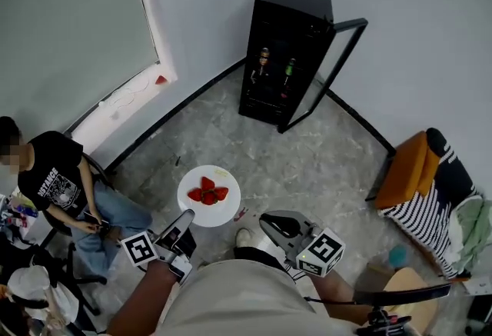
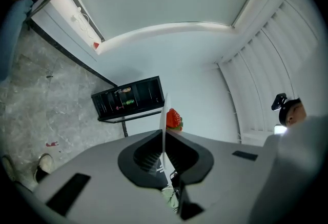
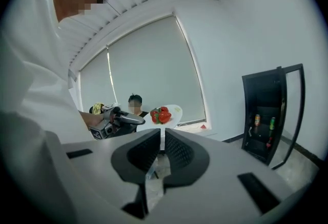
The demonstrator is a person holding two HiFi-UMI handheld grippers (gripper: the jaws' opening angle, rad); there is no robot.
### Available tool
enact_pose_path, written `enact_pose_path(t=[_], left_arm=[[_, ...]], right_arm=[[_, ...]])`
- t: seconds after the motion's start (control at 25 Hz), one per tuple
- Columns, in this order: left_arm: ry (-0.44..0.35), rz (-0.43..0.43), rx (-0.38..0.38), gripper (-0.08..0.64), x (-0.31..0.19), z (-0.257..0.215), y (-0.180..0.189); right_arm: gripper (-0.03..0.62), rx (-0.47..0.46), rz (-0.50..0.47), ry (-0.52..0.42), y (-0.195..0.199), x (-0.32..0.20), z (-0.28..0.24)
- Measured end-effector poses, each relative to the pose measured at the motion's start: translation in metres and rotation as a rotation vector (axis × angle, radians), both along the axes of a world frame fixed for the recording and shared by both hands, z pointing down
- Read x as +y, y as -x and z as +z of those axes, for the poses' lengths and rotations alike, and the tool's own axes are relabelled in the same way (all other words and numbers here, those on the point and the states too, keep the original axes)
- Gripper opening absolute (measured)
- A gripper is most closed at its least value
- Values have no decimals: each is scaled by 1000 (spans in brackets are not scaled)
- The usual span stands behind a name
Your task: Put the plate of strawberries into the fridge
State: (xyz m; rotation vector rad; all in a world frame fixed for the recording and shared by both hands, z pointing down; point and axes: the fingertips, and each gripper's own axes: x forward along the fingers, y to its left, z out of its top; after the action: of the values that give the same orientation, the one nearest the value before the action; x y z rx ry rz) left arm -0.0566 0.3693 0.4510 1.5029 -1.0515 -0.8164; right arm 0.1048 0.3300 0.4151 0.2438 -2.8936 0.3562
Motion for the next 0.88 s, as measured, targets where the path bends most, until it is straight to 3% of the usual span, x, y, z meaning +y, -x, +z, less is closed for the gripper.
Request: enact_pose_path(t=[0.16, 0.24, 0.44, 0.88], left_arm=[[-12, 18, -21, 26, -53, 0, -17], [-27, 33, -22, 25, -83, -1, -27], [4, 57, 9, 25, -130, 5, -45], [53, 157, 52, 25, -263, 35, -26]], right_arm=[[37, 28, 48, -73, -24, -48, -2], [99, 36, 85, -93, -38, -74, -1], [123, 43, 142, -70, -60, -114, 6], [123, 85, 225, -19, -38, -216, 26]])
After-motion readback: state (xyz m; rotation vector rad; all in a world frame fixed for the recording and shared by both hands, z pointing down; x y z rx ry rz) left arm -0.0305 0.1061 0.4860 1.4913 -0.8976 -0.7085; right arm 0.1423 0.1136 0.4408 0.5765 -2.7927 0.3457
